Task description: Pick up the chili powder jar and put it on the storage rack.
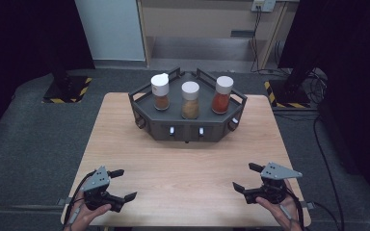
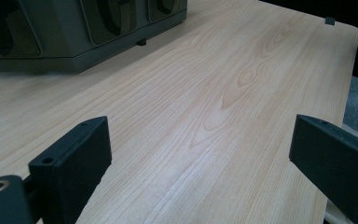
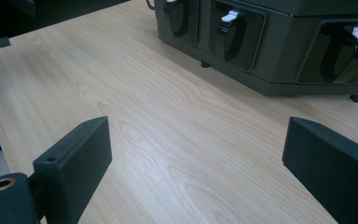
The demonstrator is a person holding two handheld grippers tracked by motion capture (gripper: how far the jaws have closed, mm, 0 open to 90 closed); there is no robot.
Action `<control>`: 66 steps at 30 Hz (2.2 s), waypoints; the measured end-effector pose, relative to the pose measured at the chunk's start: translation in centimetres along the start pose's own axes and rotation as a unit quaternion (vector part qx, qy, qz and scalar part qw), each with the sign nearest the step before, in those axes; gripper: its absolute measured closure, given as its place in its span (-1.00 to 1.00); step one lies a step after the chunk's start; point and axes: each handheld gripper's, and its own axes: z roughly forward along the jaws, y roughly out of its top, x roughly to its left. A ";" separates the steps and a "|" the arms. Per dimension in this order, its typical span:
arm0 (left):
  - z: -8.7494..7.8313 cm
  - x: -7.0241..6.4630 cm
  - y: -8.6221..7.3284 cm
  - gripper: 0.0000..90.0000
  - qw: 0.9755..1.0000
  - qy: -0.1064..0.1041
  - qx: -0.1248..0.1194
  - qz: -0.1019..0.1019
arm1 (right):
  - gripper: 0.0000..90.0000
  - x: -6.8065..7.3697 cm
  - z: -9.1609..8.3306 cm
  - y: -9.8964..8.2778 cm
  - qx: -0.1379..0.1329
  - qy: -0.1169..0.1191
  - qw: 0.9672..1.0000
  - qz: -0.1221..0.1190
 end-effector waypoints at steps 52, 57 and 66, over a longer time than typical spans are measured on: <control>-1.9 -0.2 -2.1 -0.93 0.994 0.050 -0.089 -0.028 | -0.92 -0.8 -1.3 -1.6 -0.034 -0.005 0.999 0.003; -1.9 -0.2 -2.1 -0.93 0.994 0.050 -0.089 -0.029 | -0.91 -0.4 -1.3 -1.5 -0.036 -0.012 0.999 -0.002; -1.9 -0.1 -2.2 -0.93 0.994 0.050 -0.089 -0.033 | -0.88 -0.5 -1.2 -1.4 -0.031 -0.004 1.000 -0.005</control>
